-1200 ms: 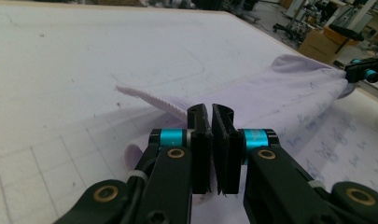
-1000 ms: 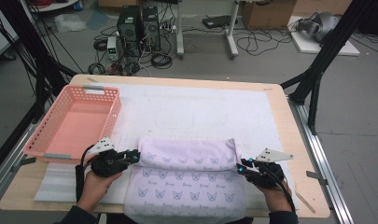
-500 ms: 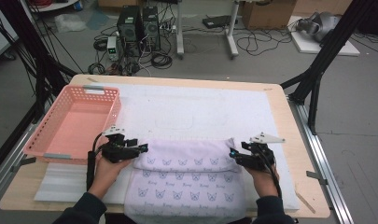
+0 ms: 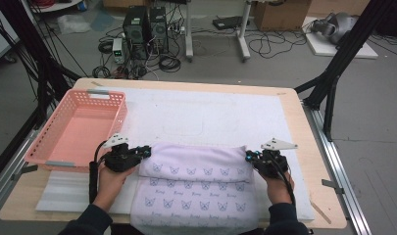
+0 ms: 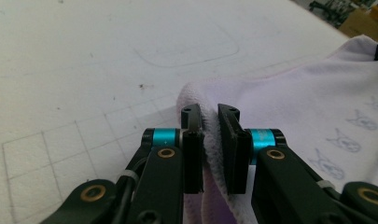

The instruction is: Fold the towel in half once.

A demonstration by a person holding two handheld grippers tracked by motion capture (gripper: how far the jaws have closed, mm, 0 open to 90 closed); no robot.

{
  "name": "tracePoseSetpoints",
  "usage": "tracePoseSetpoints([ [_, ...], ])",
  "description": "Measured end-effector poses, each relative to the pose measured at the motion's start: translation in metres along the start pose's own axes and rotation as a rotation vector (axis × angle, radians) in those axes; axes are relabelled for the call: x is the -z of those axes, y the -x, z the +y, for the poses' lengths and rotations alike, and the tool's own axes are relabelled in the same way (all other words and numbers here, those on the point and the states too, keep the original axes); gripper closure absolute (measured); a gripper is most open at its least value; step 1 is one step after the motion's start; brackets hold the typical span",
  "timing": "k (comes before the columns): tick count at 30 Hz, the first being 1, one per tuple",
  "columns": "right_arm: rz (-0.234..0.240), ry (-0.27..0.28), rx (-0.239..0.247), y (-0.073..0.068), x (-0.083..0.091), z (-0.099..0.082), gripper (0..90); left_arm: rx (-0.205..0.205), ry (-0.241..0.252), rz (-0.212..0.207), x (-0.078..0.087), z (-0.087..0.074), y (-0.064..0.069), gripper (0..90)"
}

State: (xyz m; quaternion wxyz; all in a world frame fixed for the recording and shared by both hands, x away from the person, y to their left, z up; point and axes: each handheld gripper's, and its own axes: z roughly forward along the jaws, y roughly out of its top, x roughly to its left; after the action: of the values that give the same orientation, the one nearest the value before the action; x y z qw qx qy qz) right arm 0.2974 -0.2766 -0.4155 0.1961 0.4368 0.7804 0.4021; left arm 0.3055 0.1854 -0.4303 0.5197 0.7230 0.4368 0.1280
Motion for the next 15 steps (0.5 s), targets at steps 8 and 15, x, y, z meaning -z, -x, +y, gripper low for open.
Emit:
tracePoseSetpoints([
  [8, 0.08, 0.141, 0.027, -0.013, 0.045, -0.01, 86.4, -0.102, 0.083, -0.039, 0.03, -0.004, 0.02, 78.1],
  [15, 0.132, 0.135, 0.067, -0.024, 0.063, -0.028, 86.3, -0.125, 0.06, -0.059, 0.046, -0.019, 0.032, 76.6],
])
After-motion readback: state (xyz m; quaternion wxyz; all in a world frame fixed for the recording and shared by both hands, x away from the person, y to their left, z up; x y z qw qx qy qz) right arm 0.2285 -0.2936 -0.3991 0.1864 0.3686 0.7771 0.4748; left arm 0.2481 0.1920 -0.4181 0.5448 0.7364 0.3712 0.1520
